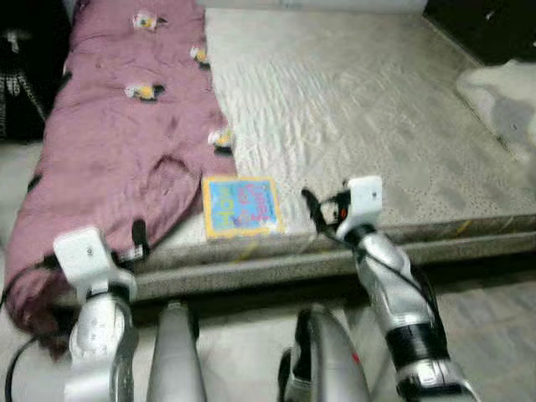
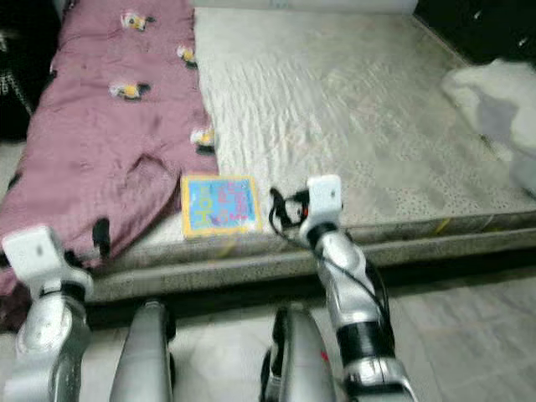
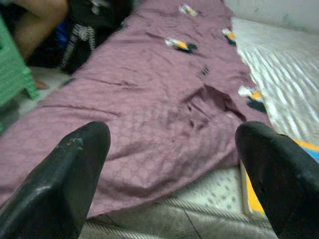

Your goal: Clean up the room

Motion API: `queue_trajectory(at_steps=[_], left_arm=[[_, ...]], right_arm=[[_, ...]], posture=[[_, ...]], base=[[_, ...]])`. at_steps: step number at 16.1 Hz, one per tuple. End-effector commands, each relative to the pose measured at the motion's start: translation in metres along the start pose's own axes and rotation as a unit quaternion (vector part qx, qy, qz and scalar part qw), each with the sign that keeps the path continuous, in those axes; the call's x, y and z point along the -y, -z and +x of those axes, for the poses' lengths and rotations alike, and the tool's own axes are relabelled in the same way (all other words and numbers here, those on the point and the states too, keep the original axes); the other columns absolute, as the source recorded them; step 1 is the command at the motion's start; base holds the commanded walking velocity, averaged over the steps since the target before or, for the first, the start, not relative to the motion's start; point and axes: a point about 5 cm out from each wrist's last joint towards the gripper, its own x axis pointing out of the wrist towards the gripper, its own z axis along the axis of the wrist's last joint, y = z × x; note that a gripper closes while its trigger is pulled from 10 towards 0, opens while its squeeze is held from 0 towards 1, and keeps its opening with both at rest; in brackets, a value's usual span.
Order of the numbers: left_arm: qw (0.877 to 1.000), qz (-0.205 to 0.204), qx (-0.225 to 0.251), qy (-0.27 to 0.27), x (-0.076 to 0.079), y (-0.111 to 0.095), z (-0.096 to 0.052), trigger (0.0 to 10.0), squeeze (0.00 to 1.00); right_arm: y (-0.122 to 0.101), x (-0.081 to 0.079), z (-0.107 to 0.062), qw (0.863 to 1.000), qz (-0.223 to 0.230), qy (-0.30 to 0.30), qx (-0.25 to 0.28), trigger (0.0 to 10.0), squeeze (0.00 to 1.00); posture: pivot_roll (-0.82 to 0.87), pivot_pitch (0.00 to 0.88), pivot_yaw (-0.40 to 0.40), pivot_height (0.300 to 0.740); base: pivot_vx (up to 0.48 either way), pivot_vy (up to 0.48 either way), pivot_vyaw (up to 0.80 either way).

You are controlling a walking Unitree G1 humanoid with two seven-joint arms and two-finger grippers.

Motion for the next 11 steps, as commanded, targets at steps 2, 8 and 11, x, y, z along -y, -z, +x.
queue_trajectory(at_steps=[2,8,11], left_arm=[[1.000,-0.019,-0.018,-0.005,-0.0016,0.0056,-0.0028,10.0,0.00],[0.999,-0.021,-0.036,0.006,-0.0056,0.0100,-0.0071,10.0,0.00],[0.999,-0.016,-0.038,0.010,-0.0041,0.0101,-0.0066,10.0,0.00]], right_arm=[[-0.0016,0.0003,0.0007,1.000,-0.006,-0.004,0.001,10.0,0.00],[-0.0026,0.0005,0.0010,1.000,-0.008,-0.007,-0.001,10.0,0.00],[-0.0030,-0.0002,0.0016,1.000,-0.008,-0.011,0.000,10.0,0.00]], posture=[[0.03,0.130,-0.071,0.601],[0.02,0.151,-0.076,0.601],[0.02,0.153,-0.077,0.601]], base=[[0.000,0.000,0.00],[0.094,0.000,0.00],[0.295,0.000,0.00]])
